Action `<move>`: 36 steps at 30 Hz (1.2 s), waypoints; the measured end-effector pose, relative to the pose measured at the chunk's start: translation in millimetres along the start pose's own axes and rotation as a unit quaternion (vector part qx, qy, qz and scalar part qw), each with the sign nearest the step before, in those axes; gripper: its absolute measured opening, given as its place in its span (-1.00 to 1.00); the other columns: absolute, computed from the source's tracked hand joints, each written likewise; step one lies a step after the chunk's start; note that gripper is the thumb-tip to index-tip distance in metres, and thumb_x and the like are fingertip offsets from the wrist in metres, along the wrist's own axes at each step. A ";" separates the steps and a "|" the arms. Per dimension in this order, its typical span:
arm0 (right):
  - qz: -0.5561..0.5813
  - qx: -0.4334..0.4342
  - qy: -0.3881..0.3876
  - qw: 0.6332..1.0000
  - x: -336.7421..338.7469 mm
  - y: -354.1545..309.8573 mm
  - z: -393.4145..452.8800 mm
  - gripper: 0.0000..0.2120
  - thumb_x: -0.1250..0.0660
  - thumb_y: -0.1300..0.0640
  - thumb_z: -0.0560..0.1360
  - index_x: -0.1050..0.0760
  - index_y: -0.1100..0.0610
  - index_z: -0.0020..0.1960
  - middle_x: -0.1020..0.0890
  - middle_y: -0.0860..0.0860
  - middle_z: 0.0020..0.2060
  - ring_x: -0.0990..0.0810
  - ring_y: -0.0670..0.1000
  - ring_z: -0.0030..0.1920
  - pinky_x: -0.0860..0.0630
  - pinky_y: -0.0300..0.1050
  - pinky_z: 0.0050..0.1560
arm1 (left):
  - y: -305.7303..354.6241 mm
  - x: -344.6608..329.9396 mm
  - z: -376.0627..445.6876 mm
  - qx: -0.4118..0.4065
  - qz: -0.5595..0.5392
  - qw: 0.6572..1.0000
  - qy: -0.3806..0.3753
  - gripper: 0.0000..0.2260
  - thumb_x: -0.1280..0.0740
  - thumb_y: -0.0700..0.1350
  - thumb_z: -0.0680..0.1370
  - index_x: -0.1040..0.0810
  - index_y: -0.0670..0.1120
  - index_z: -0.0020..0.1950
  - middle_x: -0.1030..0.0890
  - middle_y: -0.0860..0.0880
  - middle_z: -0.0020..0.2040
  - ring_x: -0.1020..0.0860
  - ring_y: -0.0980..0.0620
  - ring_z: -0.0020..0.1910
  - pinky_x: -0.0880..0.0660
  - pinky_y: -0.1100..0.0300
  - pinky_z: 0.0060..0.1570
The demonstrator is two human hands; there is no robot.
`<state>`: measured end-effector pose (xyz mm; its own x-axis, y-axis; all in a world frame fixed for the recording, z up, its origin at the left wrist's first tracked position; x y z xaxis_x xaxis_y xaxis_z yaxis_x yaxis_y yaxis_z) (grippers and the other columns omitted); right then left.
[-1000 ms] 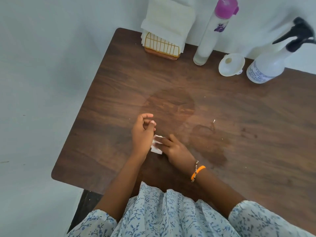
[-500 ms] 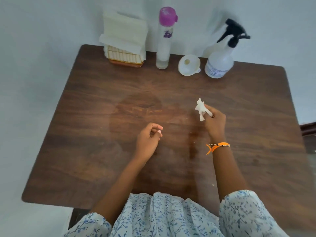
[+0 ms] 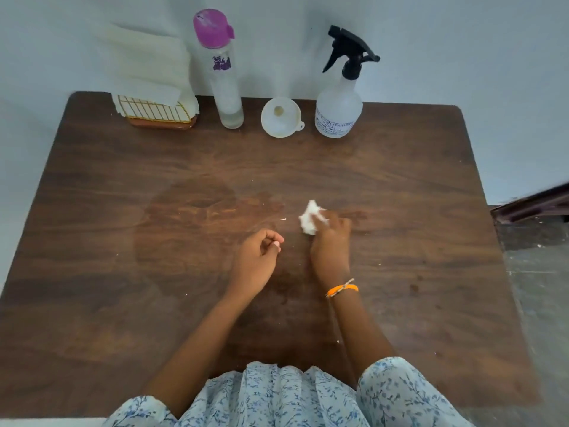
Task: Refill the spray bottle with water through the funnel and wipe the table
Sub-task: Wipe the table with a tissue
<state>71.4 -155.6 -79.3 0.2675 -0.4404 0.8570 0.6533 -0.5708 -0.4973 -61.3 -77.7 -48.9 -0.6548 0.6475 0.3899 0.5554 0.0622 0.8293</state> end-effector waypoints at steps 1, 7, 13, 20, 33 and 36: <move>0.003 0.040 -0.016 0.999 -8.1 -15.8 -9.6 -0.57 -0.12 0.37 0.32 -0.55 0.20 0.11 -0.59 0.17 0.06 -0.49 0.25 -0.08 -0.29 -0.14 0.02 | -0.4 1.7 1.2 0.001 0.003 1.000 0.014 -0.73 -0.26 -0.28 0.50 -0.50 0.09 -0.24 -0.57 0.06 -0.29 -0.52 0.07 -0.28 -0.45 0.18 -0.20; -0.032 0.093 -0.037 0.994 0.0 23.0 -38.5 -0.57 -0.33 0.42 0.35 -0.55 0.15 0.18 -0.58 0.08 0.19 -0.54 0.20 0.08 -0.32 -0.09 0.07 | -5.6 -1.0 1.3 0.011 0.031 0.999 0.015 -0.81 -0.25 -0.28 0.51 -0.54 0.00 -0.15 -0.58 0.06 -0.25 -0.55 0.04 -0.23 -0.40 0.34 -0.23; -0.008 -0.054 0.037 0.998 13.9 28.3 30.7 -0.58 -0.13 0.45 0.28 -0.61 0.23 0.01 -0.63 0.18 0.02 -0.48 0.27 -0.12 -0.31 -0.12 -0.07 | -10.3 -2.0 -3.0 0.017 0.027 0.999 0.038 -0.82 -0.25 -0.26 0.52 -0.54 0.01 -0.14 -0.58 0.08 -0.23 -0.54 0.07 -0.24 -0.36 0.47 -0.33; 0.027 0.245 -0.177 0.953 -43.2 -65.5 -11.0 -0.60 -0.07 0.18 0.49 -0.52 0.11 0.24 -0.56 0.06 0.19 -0.48 0.19 -0.04 -0.36 -0.11 0.02 | -23.2 23.5 -0.3 0.015 -0.024 0.989 0.142 -0.82 -0.22 -0.27 0.53 -0.53 -0.01 -0.11 -0.59 0.04 -0.23 -0.53 0.10 -0.28 -0.42 0.30 -0.22; -0.029 0.007 0.014 0.999 8.8 9.4 23.5 -0.55 -0.08 0.37 0.25 -0.55 0.25 0.06 -0.59 0.19 0.08 -0.52 0.28 0.00 -0.23 -0.09 0.00 | -28.4 30.0 5.5 0.022 -0.055 0.986 0.155 -0.75 -0.20 -0.27 0.55 -0.51 0.06 -0.18 -0.55 0.08 -0.28 -0.48 0.21 -0.38 -0.37 0.45 -0.32; -0.003 0.153 -0.059 0.986 -16.5 -49.2 -3.8 -0.64 -0.19 0.26 0.39 -0.49 0.18 0.18 -0.57 0.11 0.16 -0.49 0.15 0.15 -0.25 0.01 0.08 | -25.3 35.0 5.6 0.015 -0.055 0.984 0.169 -0.72 -0.20 -0.27 0.54 -0.49 0.11 -0.20 -0.55 0.10 -0.29 -0.48 0.23 -0.41 -0.38 0.38 -0.30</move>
<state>32.1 -123.0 -69.5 0.3322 -0.3439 0.8783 0.8333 -0.3293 -0.4441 -95.4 -52.3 -58.5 -0.8424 0.3459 0.4132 0.4827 0.1434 0.8640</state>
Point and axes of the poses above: each hand's wrist, its own z-axis towards the middle knuckle, its own x-axis out of the back of the hand, y = z × x, the point moved 5 cm from there along z, towards the middle knuckle
